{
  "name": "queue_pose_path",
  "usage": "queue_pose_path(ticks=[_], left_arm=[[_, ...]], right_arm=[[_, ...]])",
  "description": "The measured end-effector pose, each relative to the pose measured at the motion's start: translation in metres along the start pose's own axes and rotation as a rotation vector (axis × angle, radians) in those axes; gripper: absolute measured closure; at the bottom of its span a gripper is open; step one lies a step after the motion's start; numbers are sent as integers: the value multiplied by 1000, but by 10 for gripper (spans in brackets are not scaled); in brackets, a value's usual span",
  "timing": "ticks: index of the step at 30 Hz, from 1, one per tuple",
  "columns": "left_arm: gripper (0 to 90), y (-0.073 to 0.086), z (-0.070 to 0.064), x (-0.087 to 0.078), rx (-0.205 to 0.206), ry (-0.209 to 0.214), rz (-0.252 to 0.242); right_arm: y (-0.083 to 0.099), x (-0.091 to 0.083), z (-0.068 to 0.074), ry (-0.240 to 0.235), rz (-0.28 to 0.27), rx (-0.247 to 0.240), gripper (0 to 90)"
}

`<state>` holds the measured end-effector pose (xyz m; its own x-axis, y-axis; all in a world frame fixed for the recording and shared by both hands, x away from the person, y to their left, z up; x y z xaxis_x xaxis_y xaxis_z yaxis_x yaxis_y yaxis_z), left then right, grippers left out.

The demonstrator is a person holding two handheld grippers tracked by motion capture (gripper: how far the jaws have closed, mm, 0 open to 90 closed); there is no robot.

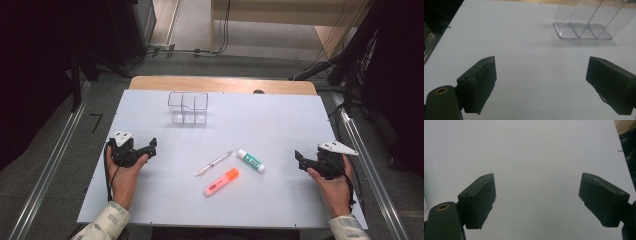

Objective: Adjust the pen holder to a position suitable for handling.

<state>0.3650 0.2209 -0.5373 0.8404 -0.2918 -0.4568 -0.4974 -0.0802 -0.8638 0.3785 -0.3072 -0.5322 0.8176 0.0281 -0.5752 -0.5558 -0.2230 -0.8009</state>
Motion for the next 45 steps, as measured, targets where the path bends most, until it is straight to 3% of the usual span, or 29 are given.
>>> queue_pose_path(ticks=[5, 11, 24, 31, 35, 39, 42, 45], left_arm=[[100, -2, 3, 1, 6, -14, -5], [107, -5, 11, 6, -15, -33, -10], [139, -12, 13, 23, -28, -38, -23], [241, -21, 17, 29, -32, -44, -43], [250, -24, 17, 44, -37, -40, -21], [290, -32, 17, 60, -48, -26, 0], [299, -36, 19, 73, -57, -26, 13], [364, -42, 20, 83, -50, -35, 9]], right_arm=[[0, 0, 0, -1, 0, 0, 132], [-3, 4, 2, -4, 1, 0, 132], [-13, 15, 13, -11, 0, -15, 143], [-23, 24, 26, -24, 2, -28, 289], [-32, 34, 37, -34, -4, -15, 328], [-49, 47, 56, -68, -12, 1, 447], [-61, 59, 83, -116, -5, -24, 532], [-71, 70, 117, -167, -8, -80, 644]])
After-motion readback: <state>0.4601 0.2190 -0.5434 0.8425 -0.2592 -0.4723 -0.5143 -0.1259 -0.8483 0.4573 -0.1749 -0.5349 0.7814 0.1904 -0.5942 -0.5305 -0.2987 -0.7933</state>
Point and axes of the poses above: each handheld gripper's, and its own axes: x roughly forward along the jaws, y roughly out of its underside, z roughly to its left, the point moved 9 cm from there along x, roughly forward along the jaws, and after that the axes turned 11 degrees about y, right-handed, at the moved point
